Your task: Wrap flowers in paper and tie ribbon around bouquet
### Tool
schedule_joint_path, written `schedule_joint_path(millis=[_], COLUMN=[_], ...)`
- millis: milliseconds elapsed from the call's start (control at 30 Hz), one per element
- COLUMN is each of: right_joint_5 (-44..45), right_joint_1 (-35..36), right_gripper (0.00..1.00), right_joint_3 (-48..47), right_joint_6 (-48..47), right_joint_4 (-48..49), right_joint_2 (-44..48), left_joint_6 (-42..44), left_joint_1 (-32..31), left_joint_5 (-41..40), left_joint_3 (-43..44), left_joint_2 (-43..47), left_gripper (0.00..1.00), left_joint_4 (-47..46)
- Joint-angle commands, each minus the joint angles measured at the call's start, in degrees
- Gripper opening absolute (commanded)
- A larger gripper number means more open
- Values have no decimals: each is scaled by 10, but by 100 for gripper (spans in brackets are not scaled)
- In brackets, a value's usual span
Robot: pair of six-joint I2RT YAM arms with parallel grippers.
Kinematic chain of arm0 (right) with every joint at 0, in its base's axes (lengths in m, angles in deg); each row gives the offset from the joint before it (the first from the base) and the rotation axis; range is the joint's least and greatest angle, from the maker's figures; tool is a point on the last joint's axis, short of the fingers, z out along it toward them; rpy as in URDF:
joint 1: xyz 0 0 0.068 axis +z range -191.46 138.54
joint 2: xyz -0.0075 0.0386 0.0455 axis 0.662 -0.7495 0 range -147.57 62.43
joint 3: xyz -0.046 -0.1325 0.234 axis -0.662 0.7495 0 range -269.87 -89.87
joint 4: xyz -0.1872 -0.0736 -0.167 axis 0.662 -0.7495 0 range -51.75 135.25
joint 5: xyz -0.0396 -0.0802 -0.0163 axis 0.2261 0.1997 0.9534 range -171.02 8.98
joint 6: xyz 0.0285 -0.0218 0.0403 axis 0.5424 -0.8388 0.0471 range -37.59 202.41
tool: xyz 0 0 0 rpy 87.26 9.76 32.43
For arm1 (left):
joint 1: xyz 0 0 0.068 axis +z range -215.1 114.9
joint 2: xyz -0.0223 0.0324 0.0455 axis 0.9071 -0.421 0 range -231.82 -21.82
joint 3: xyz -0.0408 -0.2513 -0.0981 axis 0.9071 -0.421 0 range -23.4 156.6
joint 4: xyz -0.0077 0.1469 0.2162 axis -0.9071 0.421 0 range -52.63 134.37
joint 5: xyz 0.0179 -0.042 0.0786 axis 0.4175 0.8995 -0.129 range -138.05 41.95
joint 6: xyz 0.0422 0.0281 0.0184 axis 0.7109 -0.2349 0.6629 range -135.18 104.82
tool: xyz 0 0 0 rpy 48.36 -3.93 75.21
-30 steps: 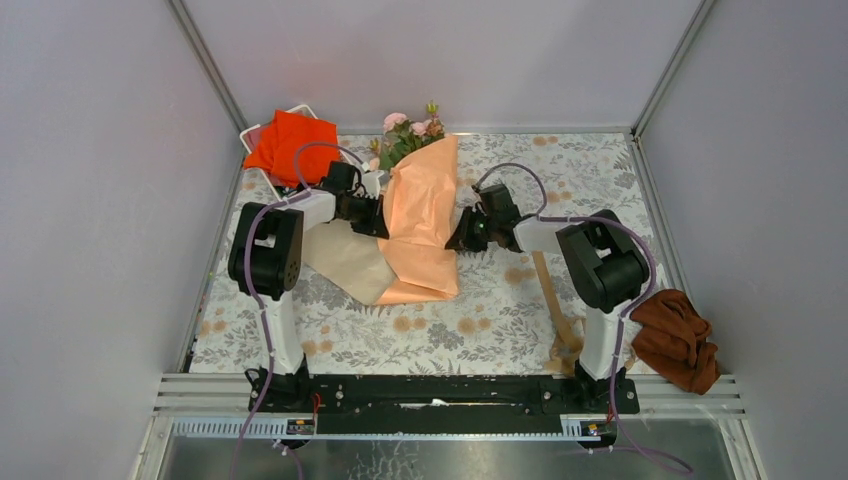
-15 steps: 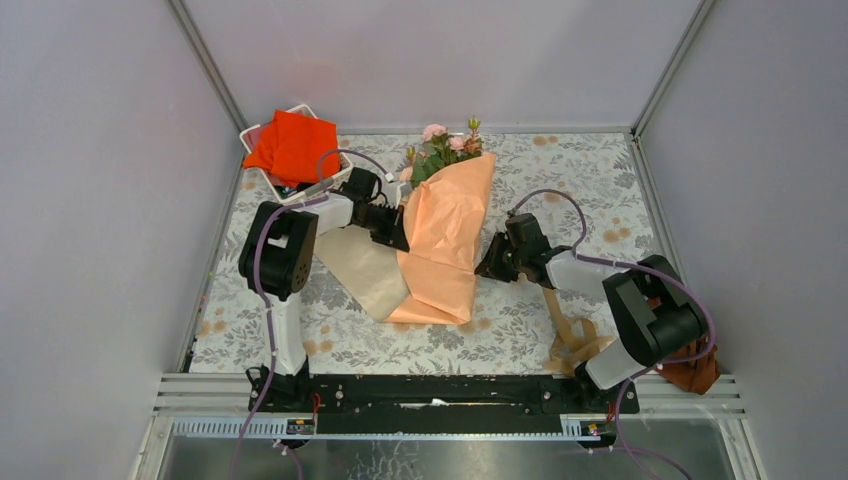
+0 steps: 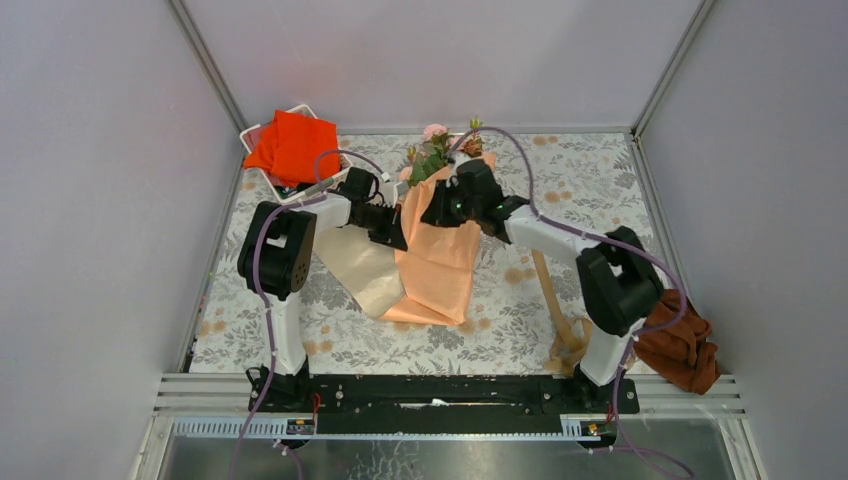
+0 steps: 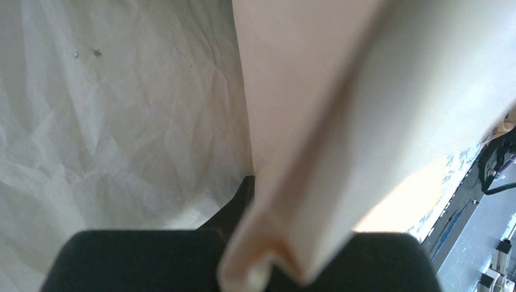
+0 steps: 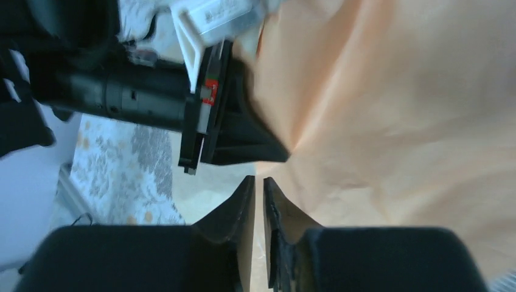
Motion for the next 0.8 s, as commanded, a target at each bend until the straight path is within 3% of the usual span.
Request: schedule_joint_path(millis=[0, 233, 467, 633, 767], right_joint_5=[-103, -85, -40, -53, -58], right_joint_1=[8, 7, 0, 0, 0], right_gripper=[14, 9, 8, 8, 7], right_joint_3=[25, 42, 74, 74, 72], right_joint_6=[62, 88, 83, 83, 81], right_joint_4=[77, 68, 36, 42, 43], right_joint_2=[-80, -155, -154, -159, -160], left_joint_6=[3, -3, 18, -28, -60], left_joint_1=[8, 11, 93, 221, 283], left_joint_5=[-52, -54, -76, -145, -170], left_joint_3=[-13, 0, 9, -48, -103], left_joint_2=[-15, -5, 104, 166, 175], left_gripper=[0, 0, 73, 97, 99], left_joint_4=[6, 23, 95, 92, 58])
